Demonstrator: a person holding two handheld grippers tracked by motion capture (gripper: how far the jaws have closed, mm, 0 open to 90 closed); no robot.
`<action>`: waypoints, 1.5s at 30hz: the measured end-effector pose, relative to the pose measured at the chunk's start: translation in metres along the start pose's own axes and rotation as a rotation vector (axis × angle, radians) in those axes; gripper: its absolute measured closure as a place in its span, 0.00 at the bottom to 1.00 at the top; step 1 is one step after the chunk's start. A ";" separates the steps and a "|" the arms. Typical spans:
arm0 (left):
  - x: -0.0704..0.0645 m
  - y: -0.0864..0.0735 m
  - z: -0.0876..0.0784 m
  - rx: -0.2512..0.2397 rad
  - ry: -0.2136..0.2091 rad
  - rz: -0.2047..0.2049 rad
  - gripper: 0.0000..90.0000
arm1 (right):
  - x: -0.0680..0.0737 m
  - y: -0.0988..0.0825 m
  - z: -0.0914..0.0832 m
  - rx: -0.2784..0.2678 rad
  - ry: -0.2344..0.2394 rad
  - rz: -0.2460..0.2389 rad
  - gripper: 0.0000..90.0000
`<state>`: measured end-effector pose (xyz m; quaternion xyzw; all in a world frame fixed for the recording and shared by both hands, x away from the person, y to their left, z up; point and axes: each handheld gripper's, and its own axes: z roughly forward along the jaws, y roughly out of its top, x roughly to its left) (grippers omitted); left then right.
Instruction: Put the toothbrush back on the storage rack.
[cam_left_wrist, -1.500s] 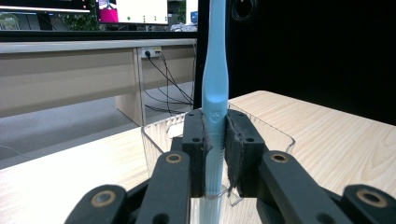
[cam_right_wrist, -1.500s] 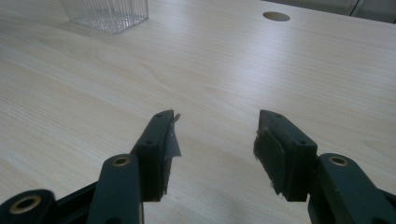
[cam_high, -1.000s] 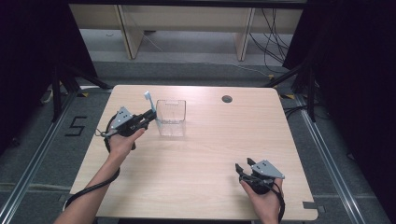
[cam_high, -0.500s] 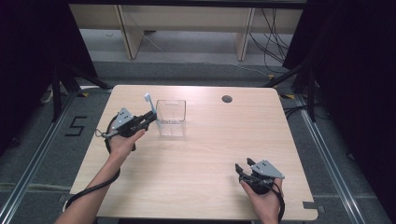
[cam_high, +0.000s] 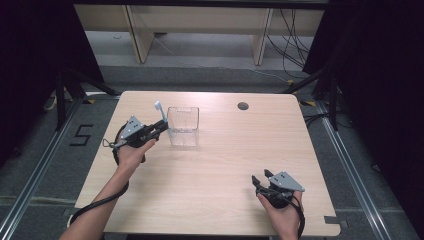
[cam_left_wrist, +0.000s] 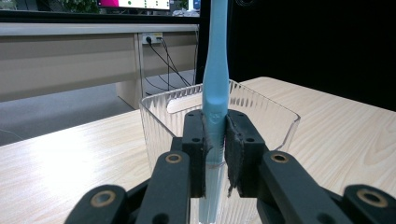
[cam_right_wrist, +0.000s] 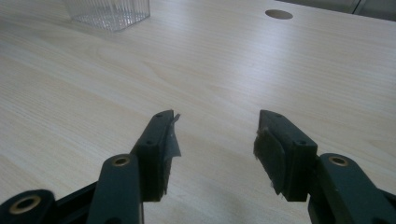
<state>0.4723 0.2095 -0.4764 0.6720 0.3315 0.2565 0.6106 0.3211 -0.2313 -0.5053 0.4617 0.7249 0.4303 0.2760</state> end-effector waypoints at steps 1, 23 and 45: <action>0.000 0.000 0.000 0.001 0.000 0.001 0.86 | 0.000 0.000 0.000 0.001 -0.001 -0.002 0.53; 0.001 -0.004 0.001 0.033 0.004 -0.015 0.85 | -0.003 0.000 0.001 -0.004 -0.003 -0.039 0.53; -0.002 0.000 -0.006 0.040 0.033 -0.020 0.58 | -0.001 0.000 0.002 0.001 0.008 -0.022 0.53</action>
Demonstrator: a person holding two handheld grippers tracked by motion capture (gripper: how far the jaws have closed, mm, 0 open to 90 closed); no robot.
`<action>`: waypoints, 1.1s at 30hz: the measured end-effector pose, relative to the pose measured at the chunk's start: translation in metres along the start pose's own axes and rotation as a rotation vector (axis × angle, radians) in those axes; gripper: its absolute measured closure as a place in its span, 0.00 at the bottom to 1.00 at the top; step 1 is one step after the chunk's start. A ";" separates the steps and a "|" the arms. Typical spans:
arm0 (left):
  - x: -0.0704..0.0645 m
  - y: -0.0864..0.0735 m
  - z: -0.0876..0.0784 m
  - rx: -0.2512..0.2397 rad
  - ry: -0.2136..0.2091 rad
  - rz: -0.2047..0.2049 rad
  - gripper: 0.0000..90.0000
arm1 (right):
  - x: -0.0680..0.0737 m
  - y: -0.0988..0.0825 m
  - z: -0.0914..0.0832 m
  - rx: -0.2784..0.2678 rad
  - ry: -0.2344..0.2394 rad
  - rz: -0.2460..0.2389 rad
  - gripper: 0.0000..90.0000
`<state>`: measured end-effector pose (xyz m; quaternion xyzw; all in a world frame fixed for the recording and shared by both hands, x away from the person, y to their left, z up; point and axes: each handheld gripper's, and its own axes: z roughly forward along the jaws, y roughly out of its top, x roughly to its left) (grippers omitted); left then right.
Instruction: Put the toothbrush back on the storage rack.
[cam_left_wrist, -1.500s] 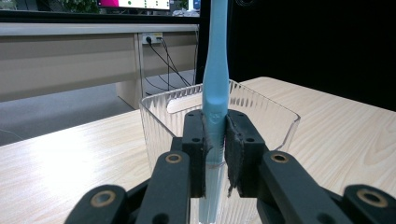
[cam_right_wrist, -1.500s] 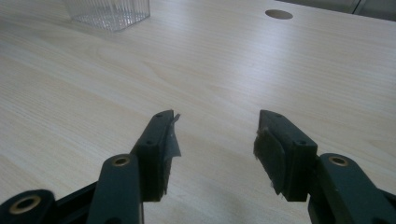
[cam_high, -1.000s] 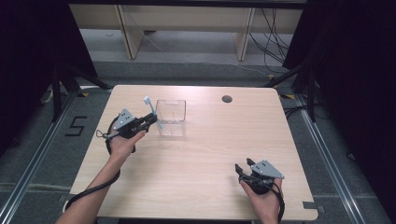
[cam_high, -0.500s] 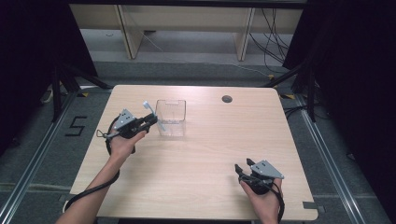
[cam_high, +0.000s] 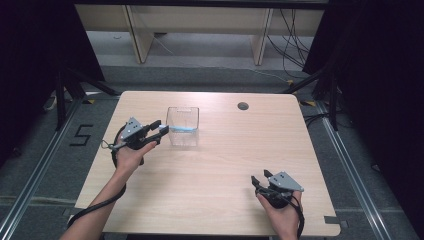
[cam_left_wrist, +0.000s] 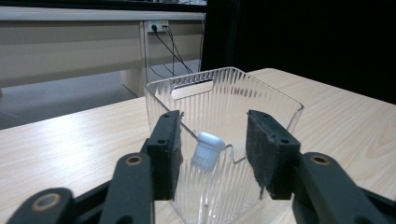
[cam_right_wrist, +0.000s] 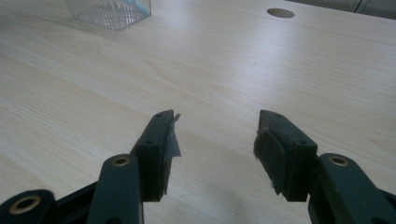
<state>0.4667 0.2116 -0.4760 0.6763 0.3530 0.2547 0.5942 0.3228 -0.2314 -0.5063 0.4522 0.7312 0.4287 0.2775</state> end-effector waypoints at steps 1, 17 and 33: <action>0.000 0.000 0.000 -0.002 0.004 0.002 0.57 | -0.001 0.000 0.000 -0.007 -0.013 -0.015 0.53; -0.002 0.005 -0.017 0.028 0.045 0.009 0.37 | 0.000 0.000 0.001 -0.013 -0.001 -0.007 0.53; -0.006 0.004 -0.042 0.043 0.065 0.006 0.32 | 0.002 0.000 -0.001 -0.001 -0.007 0.014 0.53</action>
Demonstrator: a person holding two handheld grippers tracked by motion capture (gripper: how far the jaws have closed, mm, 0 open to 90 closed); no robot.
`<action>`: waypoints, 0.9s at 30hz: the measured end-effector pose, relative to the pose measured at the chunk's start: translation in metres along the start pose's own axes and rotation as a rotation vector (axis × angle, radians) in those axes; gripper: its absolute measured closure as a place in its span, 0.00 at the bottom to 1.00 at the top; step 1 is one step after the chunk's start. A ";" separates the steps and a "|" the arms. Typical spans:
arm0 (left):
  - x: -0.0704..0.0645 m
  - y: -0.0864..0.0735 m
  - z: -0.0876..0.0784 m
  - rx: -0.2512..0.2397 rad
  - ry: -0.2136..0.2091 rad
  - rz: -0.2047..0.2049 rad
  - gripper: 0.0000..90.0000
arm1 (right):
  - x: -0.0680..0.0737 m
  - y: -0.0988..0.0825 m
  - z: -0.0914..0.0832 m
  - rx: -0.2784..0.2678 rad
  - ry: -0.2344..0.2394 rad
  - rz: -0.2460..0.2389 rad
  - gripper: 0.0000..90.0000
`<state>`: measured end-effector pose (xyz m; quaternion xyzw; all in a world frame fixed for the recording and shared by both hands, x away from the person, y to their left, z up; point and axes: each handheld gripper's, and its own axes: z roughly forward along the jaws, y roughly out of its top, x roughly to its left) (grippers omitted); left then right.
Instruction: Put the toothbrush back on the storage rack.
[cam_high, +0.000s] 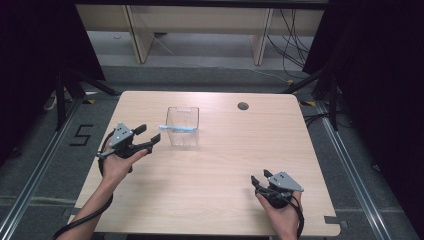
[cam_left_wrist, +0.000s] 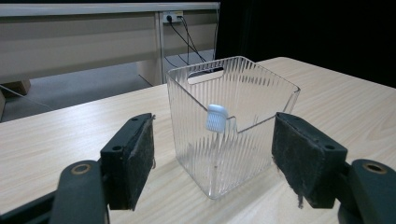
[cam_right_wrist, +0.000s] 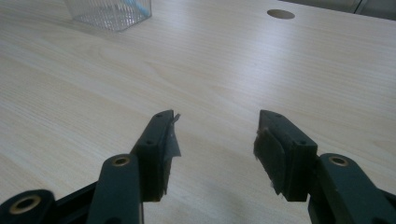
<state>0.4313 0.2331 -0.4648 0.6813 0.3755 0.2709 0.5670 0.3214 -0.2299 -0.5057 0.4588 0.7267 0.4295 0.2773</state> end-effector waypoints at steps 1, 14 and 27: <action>0.000 -0.001 -0.002 0.004 0.004 -0.002 0.32 | 0.000 0.000 0.000 0.000 0.000 0.000 0.53; -0.005 -0.018 -0.037 0.003 0.015 -0.010 0.32 | -0.002 0.000 0.001 -0.012 -0.007 -0.033 0.53; -0.005 -0.050 -0.066 0.010 0.036 -0.042 0.32 | 0.002 -0.001 0.001 0.017 0.005 0.009 0.53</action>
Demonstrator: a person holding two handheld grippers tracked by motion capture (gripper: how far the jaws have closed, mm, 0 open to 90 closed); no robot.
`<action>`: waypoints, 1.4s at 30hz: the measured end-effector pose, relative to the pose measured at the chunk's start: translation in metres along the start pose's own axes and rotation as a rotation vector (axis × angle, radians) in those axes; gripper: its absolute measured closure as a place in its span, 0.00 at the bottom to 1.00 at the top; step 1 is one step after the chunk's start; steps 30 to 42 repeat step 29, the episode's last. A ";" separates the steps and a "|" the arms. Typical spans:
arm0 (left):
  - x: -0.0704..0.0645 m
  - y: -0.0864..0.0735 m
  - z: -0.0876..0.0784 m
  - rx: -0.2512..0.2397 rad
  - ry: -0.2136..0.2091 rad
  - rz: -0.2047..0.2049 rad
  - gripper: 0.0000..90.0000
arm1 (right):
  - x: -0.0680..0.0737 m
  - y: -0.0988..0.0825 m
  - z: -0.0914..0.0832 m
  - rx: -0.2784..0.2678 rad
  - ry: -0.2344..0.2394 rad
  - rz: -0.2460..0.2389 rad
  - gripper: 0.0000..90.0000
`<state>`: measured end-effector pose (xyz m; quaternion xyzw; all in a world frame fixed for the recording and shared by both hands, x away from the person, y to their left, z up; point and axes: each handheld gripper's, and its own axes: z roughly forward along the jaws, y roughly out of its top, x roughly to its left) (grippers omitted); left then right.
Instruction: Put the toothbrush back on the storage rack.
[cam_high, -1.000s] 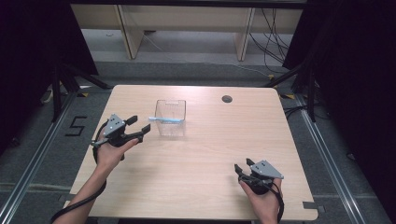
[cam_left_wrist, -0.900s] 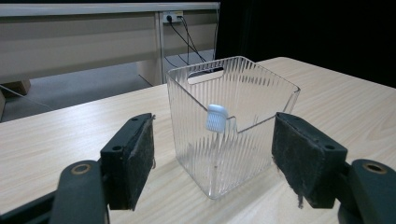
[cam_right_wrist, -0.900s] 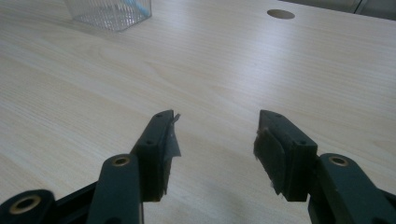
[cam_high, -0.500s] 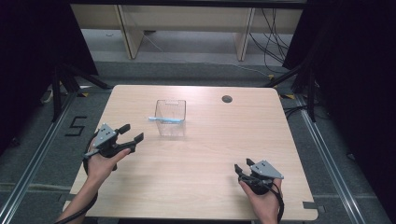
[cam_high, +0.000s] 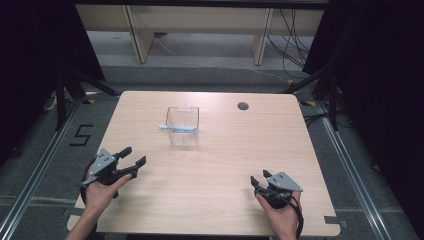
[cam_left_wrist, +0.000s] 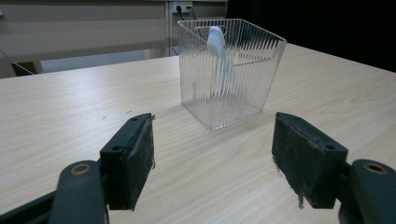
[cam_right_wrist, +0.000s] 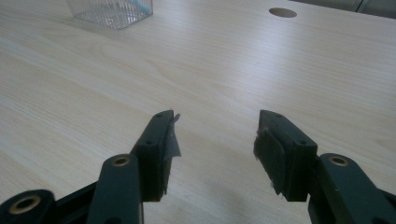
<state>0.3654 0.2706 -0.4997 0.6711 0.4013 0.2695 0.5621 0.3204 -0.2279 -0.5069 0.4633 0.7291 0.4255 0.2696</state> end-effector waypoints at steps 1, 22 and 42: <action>0.000 -0.002 -0.001 -0.012 -0.003 -0.006 0.32 | 0.000 0.000 0.000 -0.004 -0.001 0.000 0.53; 0.004 -0.030 -0.017 -0.037 0.043 -0.018 0.32 | -0.001 -0.002 0.004 -0.009 0.006 -0.032 0.53; 0.003 -0.030 -0.020 -0.035 0.062 -0.021 0.31 | 0.000 -0.001 0.004 -0.009 0.005 -0.036 0.53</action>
